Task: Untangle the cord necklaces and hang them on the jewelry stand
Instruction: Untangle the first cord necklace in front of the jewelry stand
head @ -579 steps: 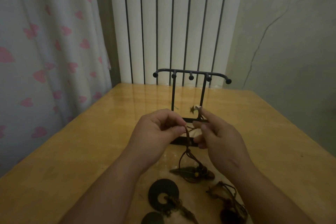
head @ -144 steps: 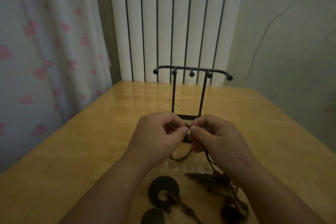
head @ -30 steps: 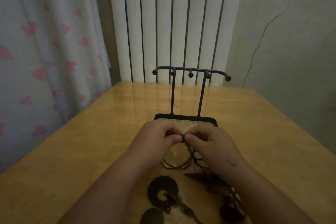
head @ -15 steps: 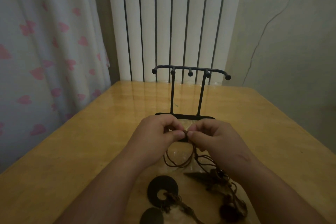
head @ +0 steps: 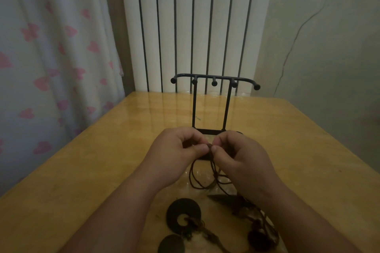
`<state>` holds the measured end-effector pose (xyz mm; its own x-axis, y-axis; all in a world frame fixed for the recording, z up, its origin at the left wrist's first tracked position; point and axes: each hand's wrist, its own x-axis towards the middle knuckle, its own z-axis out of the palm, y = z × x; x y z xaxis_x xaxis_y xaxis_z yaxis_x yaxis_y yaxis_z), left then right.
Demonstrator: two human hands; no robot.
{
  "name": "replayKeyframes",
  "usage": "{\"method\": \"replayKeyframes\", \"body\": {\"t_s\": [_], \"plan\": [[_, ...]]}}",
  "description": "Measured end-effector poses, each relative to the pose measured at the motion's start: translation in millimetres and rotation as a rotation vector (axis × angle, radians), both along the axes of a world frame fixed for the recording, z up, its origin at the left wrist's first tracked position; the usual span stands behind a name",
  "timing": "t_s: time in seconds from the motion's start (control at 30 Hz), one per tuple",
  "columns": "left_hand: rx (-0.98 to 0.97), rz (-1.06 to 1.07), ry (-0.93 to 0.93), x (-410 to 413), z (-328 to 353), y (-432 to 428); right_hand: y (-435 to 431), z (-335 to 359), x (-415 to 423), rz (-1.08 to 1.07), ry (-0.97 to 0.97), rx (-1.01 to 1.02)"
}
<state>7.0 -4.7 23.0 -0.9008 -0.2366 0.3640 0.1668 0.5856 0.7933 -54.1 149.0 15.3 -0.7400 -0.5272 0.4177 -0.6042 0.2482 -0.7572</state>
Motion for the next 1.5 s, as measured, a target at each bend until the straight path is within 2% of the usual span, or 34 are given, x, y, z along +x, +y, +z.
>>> {"method": "replayKeyframes", "body": {"t_s": [0.17,0.37,0.7,0.97,1.13,1.23,1.4,1.5], "plan": [[-0.036,0.079,0.105,1.3,0.4,-1.1,0.1,0.4,-1.6,-0.08,0.102,0.119],[-0.08,0.025,0.06,2.3,0.5,1.6,-1.9,2.5,1.0,-0.086,0.183,0.21],[-0.105,-0.041,0.008,1.4,-1.7,-4.6,-3.2,3.3,4.0,-0.028,0.206,0.28],[-0.114,-0.119,-0.062,-2.0,-5.1,-7.0,-4.4,-5.0,1.1,0.016,0.118,0.154],[0.039,-0.18,-0.102,-2.8,-7.1,-8.3,-5.7,-4.5,1.7,0.041,0.046,0.034],[0.083,-0.161,-0.104,-2.7,-6.8,-9.2,-5.5,-3.9,1.8,0.044,0.031,0.031],[0.073,-0.117,-0.077,-3.2,-5.2,-10.5,-5.2,-2.8,2.8,-0.002,0.156,0.089],[0.012,-0.103,-0.073,-4.5,-7.5,-9.5,-4.6,2.6,4.1,-0.027,0.271,0.205]]}}
